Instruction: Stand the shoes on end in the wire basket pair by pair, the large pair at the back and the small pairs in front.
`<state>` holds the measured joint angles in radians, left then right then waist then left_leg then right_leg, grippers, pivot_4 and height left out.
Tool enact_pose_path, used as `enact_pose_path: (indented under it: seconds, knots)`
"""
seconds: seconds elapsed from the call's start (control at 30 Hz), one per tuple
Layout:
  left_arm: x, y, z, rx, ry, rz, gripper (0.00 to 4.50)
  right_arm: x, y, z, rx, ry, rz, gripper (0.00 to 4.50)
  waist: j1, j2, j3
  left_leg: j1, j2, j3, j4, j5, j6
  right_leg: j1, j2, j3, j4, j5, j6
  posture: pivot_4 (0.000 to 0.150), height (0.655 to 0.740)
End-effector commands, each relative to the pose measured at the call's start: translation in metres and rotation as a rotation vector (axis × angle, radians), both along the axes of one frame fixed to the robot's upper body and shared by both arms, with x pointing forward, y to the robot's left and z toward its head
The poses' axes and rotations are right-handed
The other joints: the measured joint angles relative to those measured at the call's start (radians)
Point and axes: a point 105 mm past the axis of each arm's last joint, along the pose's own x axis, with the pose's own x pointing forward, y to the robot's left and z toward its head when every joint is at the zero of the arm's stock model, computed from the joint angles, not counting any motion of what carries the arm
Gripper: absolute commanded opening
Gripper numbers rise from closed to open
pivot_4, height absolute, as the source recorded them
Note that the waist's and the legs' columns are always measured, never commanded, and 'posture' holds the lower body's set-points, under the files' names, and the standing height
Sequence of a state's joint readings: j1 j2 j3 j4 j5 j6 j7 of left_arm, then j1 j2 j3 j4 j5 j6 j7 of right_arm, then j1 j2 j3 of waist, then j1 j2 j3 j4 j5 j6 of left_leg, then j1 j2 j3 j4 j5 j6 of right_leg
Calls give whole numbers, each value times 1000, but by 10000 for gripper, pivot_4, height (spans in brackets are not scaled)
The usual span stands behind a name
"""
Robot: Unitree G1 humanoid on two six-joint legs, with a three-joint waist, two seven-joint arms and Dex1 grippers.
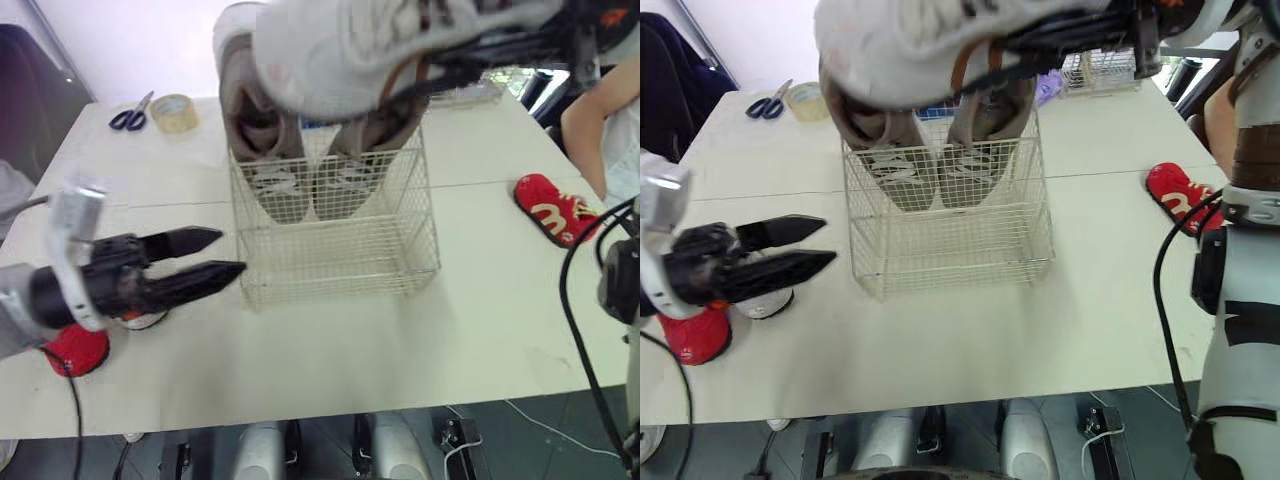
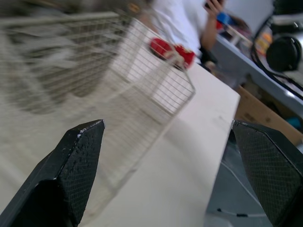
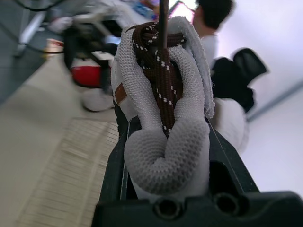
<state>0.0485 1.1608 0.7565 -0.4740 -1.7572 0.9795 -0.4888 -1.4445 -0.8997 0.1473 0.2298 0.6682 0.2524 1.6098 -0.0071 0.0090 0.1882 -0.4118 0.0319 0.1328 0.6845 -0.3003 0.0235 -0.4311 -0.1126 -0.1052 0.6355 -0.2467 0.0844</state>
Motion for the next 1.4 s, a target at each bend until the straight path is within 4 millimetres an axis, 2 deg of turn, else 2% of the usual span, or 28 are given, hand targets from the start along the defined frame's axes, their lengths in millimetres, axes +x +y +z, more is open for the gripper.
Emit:
enact_pose_path:
  seconds: [0.03,0.13,0.23,0.3,0.4,0.5,0.63,0.8,0.9,0.97,1.07,1.17,1.27,1.33,1.4]
  knots:
    - [-11,13,22,-23,-37,-25,45000,-35,11,3,-67,-68,145,6813,-6,-2,-1,0,0,0,0,0,0,0,0,0,-1,0,0,1500,7400]
    - [-19,10,32,-57,-12,-126,45000,-41,20,-10,-127,-68,222,6813,-11,-3,-1,2,0,1,0,0,0,2,0,0,-1,0,0,1500,7400]
    - [-16,-1,41,-51,-35,-205,45000,-39,28,-17,-156,-90,265,6813,-11,-3,-1,4,0,1,0,0,-1,2,0,0,2,0,0,1500,7400]
    - [-13,-23,45,-61,-34,-345,45000,-35,37,-28,-203,-137,295,6813,-5,-3,-1,4,0,1,0,0,-1,1,-1,0,3,0,0,1500,7400]
    - [-7,-44,41,-52,-10,-476,45000,-31,43,-36,-232,-170,325,6813,-6,-7,-2,4,0,1,1,1,-2,1,-1,0,6,0,0,1500,7400]
    - [1,-58,39,-67,6,-551,45000,-25,46,-43,-263,-203,321,6813,-7,-7,-1,4,0,1,1,1,-2,1,-1,1,7,0,0,1500,7400]
    - [2,-75,33,-74,26,-660,45000,-26,50,-47,-284,-215,342,6813,-9,-11,1,3,0,2,2,1,-2,-1,-1,1,10,0,1,1500,7400]
    - [-3,-90,11,-30,90,-768,45000,-24,51,-45,-283,-231,341,6813,-8,-12,2,3,0,2,3,1,-2,-1,-1,1,10,0,1,1500,7400]
    - [0,-88,10,-61,104,-776,35811,-24,49,-45,-285,-230,331,6661,-9,-14,2,3,1,1,5,1,-2,-1,-1,1,11,0,1,1500,7400]
    - [2,-87,13,-81,94,-773,25417,-23,48,-45,-287,-224,322,6661,-7,-14,2,3,1,1,7,1,-2,-1,-1,1,11,0,1,1500,7400]
    - [5,-85,19,-121,64,-758,12669,-18,44,-45,-286,-209,288,6661,-5,-14,3,3,1,-1,9,1,-1,0,-1,0,12,0,1,1500,7400]
    - [5,-84,22,-152,51,-749,12669,-9,37,-46,-286,-186,226,6661,-6,-14,3,2,1,-1,11,0,0,1,-2,0,12,0,1,1500,7400]
    - [1,-81,20,-205,38,-716,12235,20,13,-40,-253,-133,17,20120,-7,-14,3,2,1,-1,11,0,0,1,-2,0,12,0,1,1500,7400]
    - [-2,-80,19,-251,21,-687,12235,45,-14,-33,-163,-90,-224,30451,-2,-15,3,2,1,-1,12,0,0,1,-3,0,12,0,1,1500,7400]
    - [-2,-80,20,-290,3,-654,12235,53,-40,-31,-77,13,-376,40957,10,-17,3,1,0,-4,13,0,1,3,-5,-3,11,0,1,1500,7400]
